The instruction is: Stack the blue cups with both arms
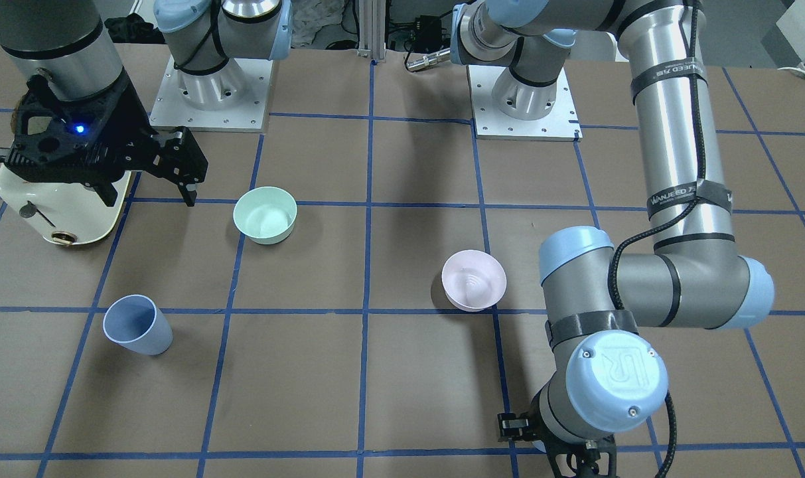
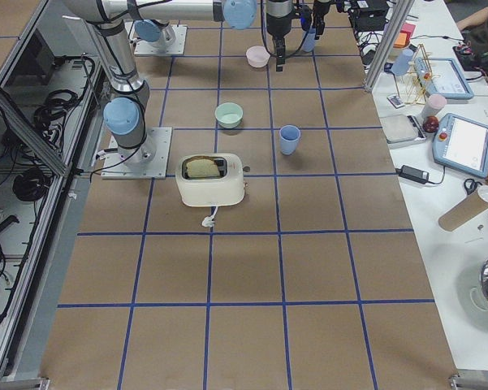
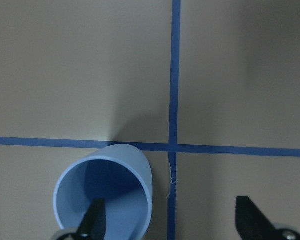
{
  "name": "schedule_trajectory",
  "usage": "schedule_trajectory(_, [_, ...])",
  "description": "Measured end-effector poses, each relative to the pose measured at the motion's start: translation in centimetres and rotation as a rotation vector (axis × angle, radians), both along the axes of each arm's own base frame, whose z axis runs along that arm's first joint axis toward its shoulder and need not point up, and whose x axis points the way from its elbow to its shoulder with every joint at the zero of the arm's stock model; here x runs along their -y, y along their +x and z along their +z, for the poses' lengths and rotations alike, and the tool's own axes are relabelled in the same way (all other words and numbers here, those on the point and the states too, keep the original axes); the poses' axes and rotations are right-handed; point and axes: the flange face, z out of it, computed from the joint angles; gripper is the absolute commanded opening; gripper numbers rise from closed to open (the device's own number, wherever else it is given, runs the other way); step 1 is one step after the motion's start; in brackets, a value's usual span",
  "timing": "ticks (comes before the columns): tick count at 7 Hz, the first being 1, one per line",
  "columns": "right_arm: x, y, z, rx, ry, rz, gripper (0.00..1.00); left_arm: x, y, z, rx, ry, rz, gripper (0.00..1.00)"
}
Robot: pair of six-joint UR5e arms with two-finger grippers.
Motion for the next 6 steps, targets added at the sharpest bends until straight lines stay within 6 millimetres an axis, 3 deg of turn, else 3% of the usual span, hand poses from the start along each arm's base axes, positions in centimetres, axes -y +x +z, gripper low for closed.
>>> schedule_trajectory(3, [0.5,-2.1,-0.5,0.011,0.019,-0.032,1.00,0.1,0.1,-0.8,0.008,0.013,0.001,0.00])
schedule_trajectory(4, [0.9,-2.9,-0.9,0.014,0.025,-0.049,1.00,-0.2,0.0,0.3,0.015,0.014,0.000,0.00])
schedule_trajectory(5, [1.7,-4.4,-1.6,0.012,0.033,-0.074,1.00,-0.9,-0.7,2.6,0.013,0.019,-0.004,0.00])
schedule_trajectory(6, [2.6,-7.2,-2.6,0.007,0.051,-0.116,1.00,-2.0,-3.0,5.1,-0.018,0.017,-0.005,0.00])
